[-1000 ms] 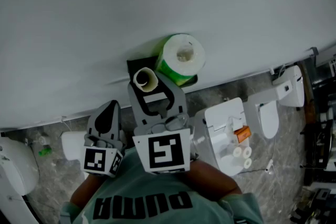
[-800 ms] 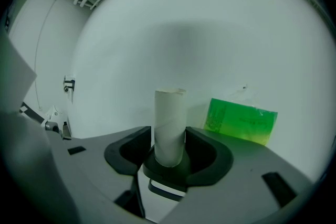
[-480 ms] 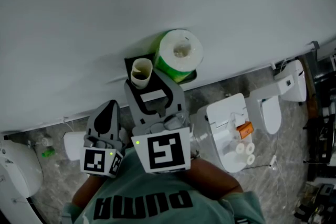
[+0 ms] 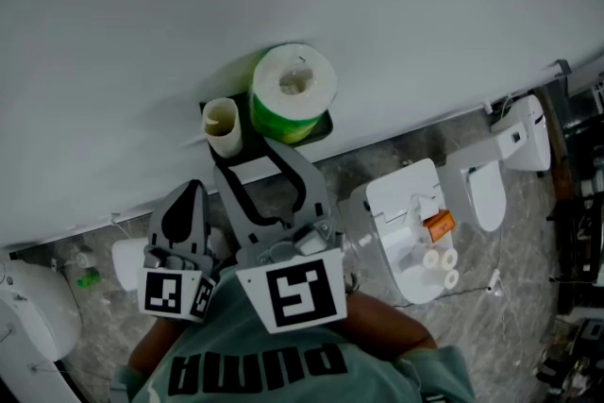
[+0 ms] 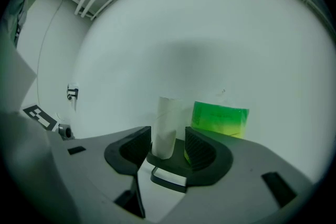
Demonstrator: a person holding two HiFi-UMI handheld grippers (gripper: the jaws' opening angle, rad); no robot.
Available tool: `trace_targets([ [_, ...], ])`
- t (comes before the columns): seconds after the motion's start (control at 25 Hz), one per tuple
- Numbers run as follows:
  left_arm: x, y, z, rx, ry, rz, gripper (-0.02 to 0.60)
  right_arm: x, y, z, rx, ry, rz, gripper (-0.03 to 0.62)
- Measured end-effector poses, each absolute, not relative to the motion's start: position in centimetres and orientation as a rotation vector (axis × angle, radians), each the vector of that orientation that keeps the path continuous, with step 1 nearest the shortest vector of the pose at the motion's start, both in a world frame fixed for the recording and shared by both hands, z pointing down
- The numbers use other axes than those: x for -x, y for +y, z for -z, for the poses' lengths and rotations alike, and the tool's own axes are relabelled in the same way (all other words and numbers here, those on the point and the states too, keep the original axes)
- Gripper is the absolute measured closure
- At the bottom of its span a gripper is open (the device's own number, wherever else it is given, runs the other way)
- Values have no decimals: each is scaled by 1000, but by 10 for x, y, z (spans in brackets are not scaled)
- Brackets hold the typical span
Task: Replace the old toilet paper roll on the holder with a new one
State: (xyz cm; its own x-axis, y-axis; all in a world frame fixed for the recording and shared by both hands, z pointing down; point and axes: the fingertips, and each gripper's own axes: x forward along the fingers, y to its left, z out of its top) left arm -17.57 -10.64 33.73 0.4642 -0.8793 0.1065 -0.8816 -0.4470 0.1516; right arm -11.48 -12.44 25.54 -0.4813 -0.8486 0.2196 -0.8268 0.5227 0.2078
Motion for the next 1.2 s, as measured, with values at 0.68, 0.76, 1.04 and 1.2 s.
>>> trace_targets([
  [0.68, 128, -86, -307, -2592, -1613, -92, 577, 64, -96, -264, -1379, -2660, -26, 404],
  [0.76, 121, -85, -306, -2597, -1612, -105, 577, 57, -93, -268, -1367, -2664, -35, 404],
  [1.04, 98, -85, -305, -2608, -1612, -104, 577, 36, -88, -283, -1314, -2659, -49, 404],
  [1.2, 88, -84, -309, -2598, -1614, -148, 577, 28, -88, -289, -1282, -2663, -54, 404],
])
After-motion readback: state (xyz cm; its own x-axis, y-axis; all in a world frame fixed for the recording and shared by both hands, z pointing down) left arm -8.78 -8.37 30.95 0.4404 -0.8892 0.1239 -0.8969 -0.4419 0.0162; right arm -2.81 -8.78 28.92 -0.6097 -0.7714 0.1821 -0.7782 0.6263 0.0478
